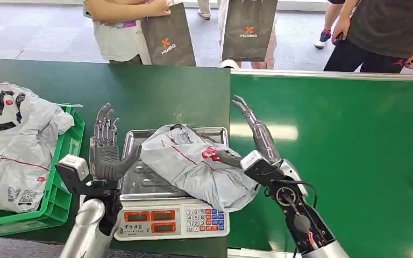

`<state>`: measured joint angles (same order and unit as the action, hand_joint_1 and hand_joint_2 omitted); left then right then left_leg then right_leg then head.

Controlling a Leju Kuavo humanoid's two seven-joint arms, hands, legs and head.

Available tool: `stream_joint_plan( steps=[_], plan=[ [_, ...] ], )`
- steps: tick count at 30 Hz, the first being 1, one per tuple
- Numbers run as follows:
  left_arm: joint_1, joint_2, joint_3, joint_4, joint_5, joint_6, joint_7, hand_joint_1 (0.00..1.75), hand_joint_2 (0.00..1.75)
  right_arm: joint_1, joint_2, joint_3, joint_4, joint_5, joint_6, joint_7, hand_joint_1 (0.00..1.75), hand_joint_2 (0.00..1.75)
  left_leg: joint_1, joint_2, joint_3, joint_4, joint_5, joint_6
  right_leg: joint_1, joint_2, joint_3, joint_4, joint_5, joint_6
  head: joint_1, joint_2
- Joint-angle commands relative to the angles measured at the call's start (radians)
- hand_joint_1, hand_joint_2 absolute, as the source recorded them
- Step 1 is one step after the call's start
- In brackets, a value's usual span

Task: Moved the parcel from conveyor to table for the left to box.

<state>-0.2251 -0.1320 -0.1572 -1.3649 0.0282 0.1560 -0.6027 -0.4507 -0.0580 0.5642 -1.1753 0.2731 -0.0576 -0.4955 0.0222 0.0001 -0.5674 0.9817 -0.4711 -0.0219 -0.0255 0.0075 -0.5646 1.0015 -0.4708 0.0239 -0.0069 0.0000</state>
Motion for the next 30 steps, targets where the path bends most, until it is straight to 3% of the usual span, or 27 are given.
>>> stream_joint_plan(
  steps=[1, 8, 17, 22, 30],
  plan=[
    [-0.009, 0.01, -0.009, 0.035, 0.003, 0.001, -0.002, 0.0, 1.75, 0.015, 0.019, -0.051, -0.011, -0.031, -0.006, -0.021, 0.0, 1.75, 0.0, 0.0, 0.001, -0.002, 0.001, 0.002, 0.001, -0.002, 0.001, -0.002, 0.001, -0.003, 0.0, 0.0],
    [0.01, 0.015, -0.005, 0.025, 0.001, 0.001, -0.007, 0.0, 1.75, 0.126, 0.06, -0.186, -0.068, -0.09, 0.053, -0.049, 0.0, 1.75, 0.0, -0.001, 0.001, -0.002, 0.001, 0.002, 0.001, -0.002, 0.002, -0.002, 0.0, -0.003, 0.0, 0.0],
    [0.011, 0.014, -0.03, 0.031, -0.028, -0.012, -0.001, 0.0, 1.75, 0.236, 0.123, -0.397, -0.135, -0.224, 0.026, -0.068, 0.0, 1.75, 0.0, -0.003, 0.0, -0.001, 0.001, 0.001, 0.0, -0.003, 0.001, -0.001, 0.0, -0.002, 0.0, 0.0],
    [-0.026, 0.039, -0.102, 0.094, -0.307, 0.127, 0.034, 0.0, 1.75, 0.272, 0.139, -0.428, -0.155, -0.216, 0.044, -0.066, 0.0, 1.75, 0.0, -0.004, 0.001, -0.002, 0.001, 0.001, 0.001, -0.005, 0.002, -0.002, 0.0, -0.002, 0.0, 0.0],
    [-0.15, 0.072, -0.229, 0.258, -0.678, 0.027, 0.194, 0.0, 1.75, 0.262, 0.151, -0.448, -0.132, -0.199, 0.084, -0.06, 0.0, 1.75, 0.0, -0.002, 0.0, -0.001, 0.001, 0.002, 0.0, -0.003, 0.0, -0.001, 0.0, -0.002, 0.0, 0.0]
  ],
)
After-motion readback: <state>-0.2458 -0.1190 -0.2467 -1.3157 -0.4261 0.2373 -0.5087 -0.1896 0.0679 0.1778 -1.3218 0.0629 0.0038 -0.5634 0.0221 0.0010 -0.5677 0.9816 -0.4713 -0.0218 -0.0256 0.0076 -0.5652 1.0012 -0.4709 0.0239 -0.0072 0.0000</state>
